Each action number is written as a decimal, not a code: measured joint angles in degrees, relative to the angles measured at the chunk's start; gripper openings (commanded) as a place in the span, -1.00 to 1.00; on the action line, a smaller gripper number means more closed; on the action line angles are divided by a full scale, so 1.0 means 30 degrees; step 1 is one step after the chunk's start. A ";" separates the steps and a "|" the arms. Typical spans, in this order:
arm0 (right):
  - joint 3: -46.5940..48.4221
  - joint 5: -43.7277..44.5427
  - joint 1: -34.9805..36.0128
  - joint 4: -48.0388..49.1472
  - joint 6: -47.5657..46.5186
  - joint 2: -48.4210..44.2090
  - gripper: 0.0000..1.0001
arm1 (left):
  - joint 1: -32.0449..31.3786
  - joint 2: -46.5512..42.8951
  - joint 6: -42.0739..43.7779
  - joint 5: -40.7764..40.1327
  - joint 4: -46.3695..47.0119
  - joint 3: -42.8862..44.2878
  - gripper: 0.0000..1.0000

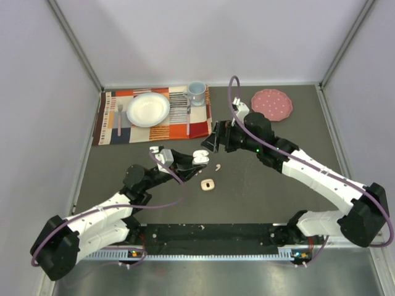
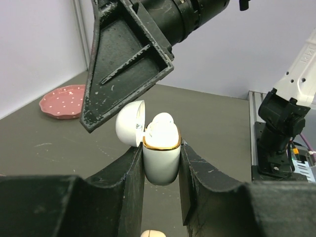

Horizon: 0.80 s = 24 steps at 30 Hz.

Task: Insert the wireless bluetooth earbuds into the charging case
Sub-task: Close the charging case with the earbuds.

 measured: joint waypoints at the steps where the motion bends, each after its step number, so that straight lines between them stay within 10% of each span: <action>1: 0.0080 0.0000 0.0044 0.0044 -0.0007 0.0080 0.86 | 0.0000 0.0000 -0.0022 0.0102 0.0000 0.0007 -1.00; 24: -0.0066 0.1960 0.0954 -0.0080 -0.0153 -0.0452 0.98 | -0.0007 0.0117 -0.0051 -0.2135 -0.0627 0.0219 -1.00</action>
